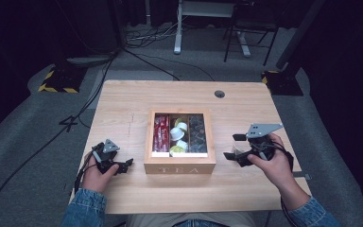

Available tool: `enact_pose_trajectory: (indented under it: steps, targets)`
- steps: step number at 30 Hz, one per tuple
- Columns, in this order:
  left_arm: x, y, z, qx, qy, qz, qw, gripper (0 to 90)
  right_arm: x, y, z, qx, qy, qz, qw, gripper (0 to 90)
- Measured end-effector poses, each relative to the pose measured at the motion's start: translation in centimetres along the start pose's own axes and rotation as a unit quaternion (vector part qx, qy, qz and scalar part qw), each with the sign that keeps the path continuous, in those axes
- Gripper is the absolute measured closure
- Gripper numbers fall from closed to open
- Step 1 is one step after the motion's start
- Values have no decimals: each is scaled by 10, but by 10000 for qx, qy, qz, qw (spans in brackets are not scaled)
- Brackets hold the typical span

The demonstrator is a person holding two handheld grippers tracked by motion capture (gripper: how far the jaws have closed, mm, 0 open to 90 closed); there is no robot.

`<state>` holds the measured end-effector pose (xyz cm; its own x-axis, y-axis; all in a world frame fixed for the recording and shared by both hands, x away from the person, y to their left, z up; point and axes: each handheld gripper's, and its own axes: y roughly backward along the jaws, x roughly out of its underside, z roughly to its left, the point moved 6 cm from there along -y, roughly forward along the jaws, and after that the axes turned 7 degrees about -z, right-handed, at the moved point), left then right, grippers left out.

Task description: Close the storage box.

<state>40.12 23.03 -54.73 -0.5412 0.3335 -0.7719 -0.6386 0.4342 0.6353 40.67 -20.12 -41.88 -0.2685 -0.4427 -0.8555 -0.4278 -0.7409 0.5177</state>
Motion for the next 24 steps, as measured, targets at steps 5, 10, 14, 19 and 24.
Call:
enact_pose_trajectory:
  steps: [5, 10, 14, 19, 24]
  targets:
    - [4, 4, 1, -39, 29, -7, 10000, 154, 7, 17, -17, 231, -107, -130, 9996, 157]
    - [6, 7, 3, -86, 86, -30, 9999, 153, 20, 32, -36, 442, -263, -28, 9987, 156]
    - [6, 7, 4, -87, 87, -27, 9999, 153, 31, 45, -51, 607, -527, -56, 9967, 153]
    - [6, 7, 4, -55, 80, -10, 10000, 151, 47, 54, -71, 851, -725, 119, 9937, 154]
    - [5, 6, 6, -54, 54, -25, 10000, 151, 64, 60, -86, 1064, -874, 206, 9903, 154]
